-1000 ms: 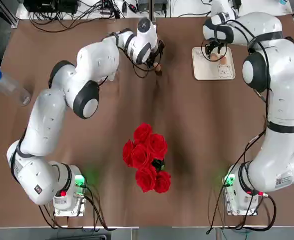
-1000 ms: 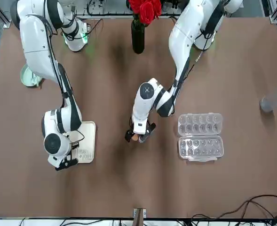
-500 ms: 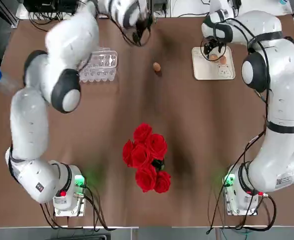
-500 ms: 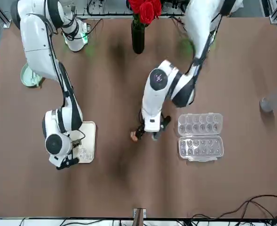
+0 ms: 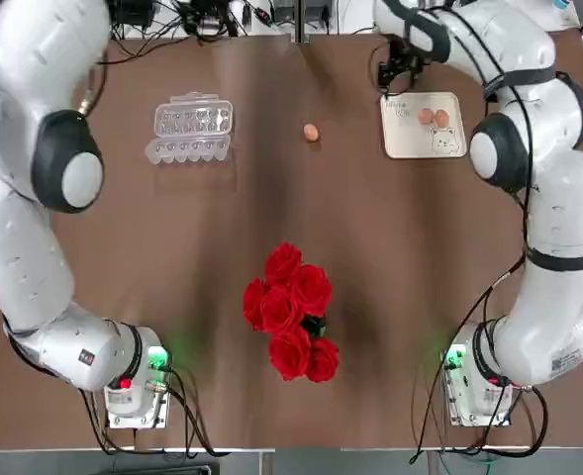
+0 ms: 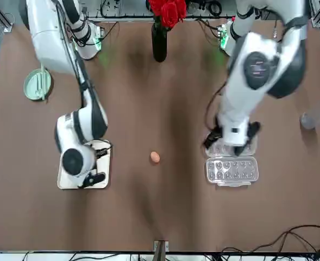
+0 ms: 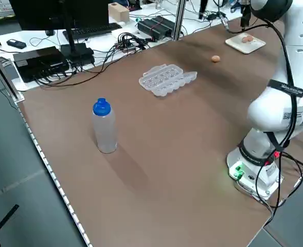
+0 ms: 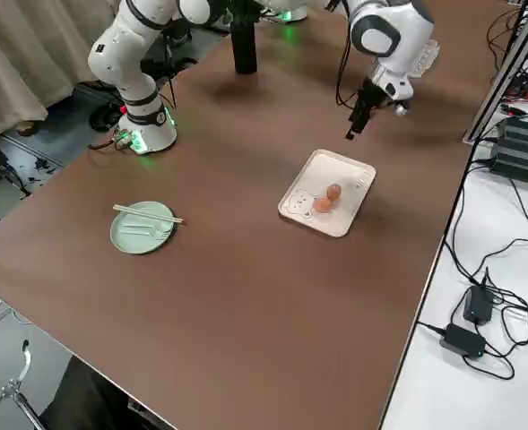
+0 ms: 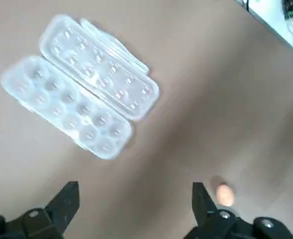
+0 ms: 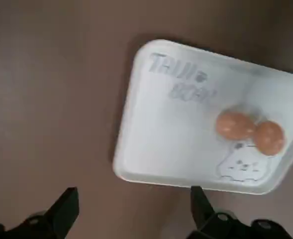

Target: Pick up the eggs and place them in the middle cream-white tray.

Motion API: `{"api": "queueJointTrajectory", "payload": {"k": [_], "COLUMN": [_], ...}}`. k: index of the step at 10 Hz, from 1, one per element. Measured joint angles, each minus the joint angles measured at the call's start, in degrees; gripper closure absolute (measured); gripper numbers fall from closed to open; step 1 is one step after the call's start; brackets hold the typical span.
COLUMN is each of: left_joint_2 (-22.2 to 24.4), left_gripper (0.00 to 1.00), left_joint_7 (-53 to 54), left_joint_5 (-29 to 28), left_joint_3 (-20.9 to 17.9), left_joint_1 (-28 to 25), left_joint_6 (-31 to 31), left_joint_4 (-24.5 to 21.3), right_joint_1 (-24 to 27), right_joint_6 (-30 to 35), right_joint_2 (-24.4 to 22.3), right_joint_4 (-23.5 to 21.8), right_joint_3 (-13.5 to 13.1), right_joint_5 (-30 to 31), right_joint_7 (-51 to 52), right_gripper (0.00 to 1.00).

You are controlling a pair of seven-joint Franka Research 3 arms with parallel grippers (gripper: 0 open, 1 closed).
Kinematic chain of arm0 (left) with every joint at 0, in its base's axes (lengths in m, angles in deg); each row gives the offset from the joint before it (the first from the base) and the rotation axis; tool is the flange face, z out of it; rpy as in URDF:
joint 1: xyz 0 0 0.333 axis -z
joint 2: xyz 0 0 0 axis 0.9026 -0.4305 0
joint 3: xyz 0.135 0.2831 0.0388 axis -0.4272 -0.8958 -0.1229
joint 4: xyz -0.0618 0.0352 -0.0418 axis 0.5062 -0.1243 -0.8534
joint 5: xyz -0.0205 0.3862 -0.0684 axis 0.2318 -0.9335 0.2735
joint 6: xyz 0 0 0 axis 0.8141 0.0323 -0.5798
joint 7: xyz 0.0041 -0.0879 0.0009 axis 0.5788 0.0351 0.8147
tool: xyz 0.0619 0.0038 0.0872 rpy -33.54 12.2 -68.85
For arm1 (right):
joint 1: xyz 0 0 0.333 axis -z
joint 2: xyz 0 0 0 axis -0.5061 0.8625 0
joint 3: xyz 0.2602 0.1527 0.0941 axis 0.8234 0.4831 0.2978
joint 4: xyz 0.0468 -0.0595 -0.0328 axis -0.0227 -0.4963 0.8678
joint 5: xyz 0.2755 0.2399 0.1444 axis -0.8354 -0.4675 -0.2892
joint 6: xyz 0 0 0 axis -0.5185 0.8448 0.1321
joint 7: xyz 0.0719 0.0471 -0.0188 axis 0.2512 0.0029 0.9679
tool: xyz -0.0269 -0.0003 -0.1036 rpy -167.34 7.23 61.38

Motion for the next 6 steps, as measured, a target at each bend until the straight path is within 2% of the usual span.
{"api": "queueJointTrajectory", "payload": {"k": [3,6], "left_joint_2": [3.92,7.50], "left_gripper": [0.00,0.00], "left_joint_7": [21.26,34.69], "left_joint_5": [1.36,1.43], "left_joint_3": [0.07,0.10], "left_joint_1": [-6.98,-12.35], "left_joint_6": [-7.24,-12.13], "left_joint_4": [-0.43,-1.19], "right_joint_1": [-9.37,-13.67], "right_joint_6": [-14.90,-23.98], "right_joint_2": [1.28,4.31], "right_joint_4": [-0.26,-2.93], "right_joint_3": [0.35,0.31], "right_joint_5": [-1.13,-1.12], "right_joint_7": [-23.11,-42.18], "right_gripper": [0.00,0.00]}}
